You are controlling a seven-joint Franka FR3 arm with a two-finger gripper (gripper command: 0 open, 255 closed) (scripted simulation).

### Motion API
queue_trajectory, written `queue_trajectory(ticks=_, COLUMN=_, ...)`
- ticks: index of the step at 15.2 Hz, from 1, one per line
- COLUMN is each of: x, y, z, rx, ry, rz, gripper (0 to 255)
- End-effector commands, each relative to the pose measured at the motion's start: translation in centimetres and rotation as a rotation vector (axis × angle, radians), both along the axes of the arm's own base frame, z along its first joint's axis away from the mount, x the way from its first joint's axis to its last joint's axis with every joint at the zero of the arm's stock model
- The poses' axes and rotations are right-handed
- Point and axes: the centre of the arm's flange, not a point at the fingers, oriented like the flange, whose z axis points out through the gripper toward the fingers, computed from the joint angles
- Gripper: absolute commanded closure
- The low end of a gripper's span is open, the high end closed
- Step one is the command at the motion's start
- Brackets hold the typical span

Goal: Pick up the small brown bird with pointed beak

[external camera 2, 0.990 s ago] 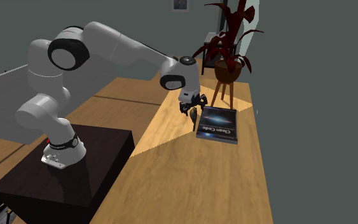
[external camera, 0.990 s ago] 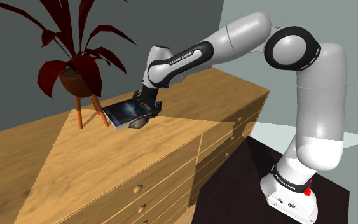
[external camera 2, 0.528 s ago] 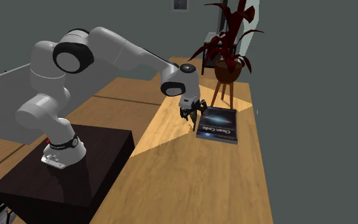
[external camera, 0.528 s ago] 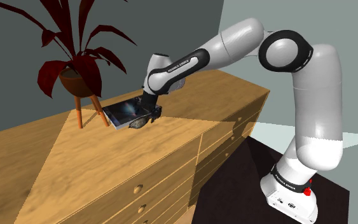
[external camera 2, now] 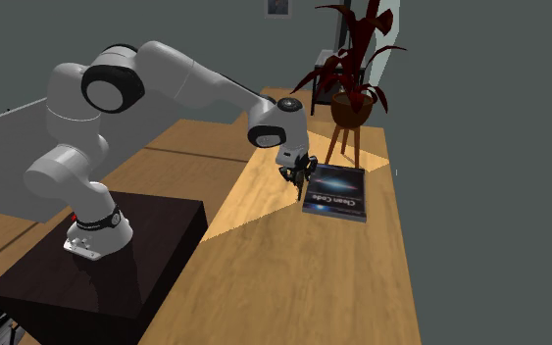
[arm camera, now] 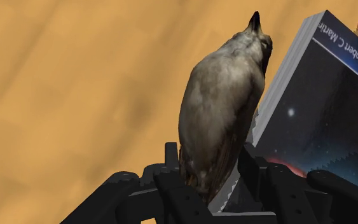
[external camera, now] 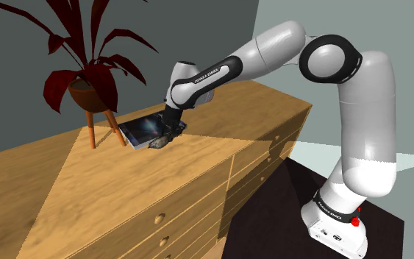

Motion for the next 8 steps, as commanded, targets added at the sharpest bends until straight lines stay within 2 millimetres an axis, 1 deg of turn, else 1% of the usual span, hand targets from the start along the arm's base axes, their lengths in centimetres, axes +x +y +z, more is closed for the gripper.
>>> queue_trajectory(ticks=1, x=0.0, y=-0.1, z=-0.2, rx=-0.001, ry=0.004, rz=-0.001, gripper=255)
queue_trajectory(ticks=2, x=-0.1, y=0.0, z=-0.3, rx=-0.001, ry=0.004, rz=0.0, gripper=255)
queue_trajectory(ticks=8, x=-0.1, y=0.0, z=2.8, rx=-0.001, ry=0.004, rz=0.0, gripper=255)
